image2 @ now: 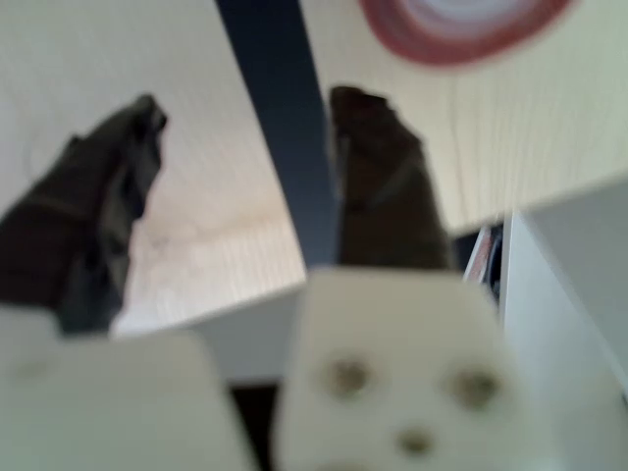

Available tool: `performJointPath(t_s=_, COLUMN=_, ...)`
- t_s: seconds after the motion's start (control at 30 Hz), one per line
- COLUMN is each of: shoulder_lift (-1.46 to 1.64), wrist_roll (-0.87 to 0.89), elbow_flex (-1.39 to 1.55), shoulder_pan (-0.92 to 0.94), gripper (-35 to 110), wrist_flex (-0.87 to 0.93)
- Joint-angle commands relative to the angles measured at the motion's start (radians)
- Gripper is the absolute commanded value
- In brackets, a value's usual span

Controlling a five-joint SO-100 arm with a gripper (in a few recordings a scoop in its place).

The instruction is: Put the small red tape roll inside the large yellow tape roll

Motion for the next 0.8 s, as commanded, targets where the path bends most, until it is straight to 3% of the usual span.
performJointPath(t_s=0.0, shoulder_lift=-0.041, wrist_roll=-0.492, elbow_flex=0.095, shoulder_pan=-0.041, gripper=19, wrist_flex=-0.011)
performJointPath(t_s=0.47, shoulder_lift=-0.252, wrist_roll=-0.502, elbow_flex=0.02, shoulder_pan=-0.051, gripper=22, wrist_flex=-0.258)
performJointPath(t_s=0.77, shoulder_lift=-0.029, wrist_roll=-0.497, elbow_flex=-0.095, shoulder_pan=-0.091, gripper=23, wrist_flex=-0.055)
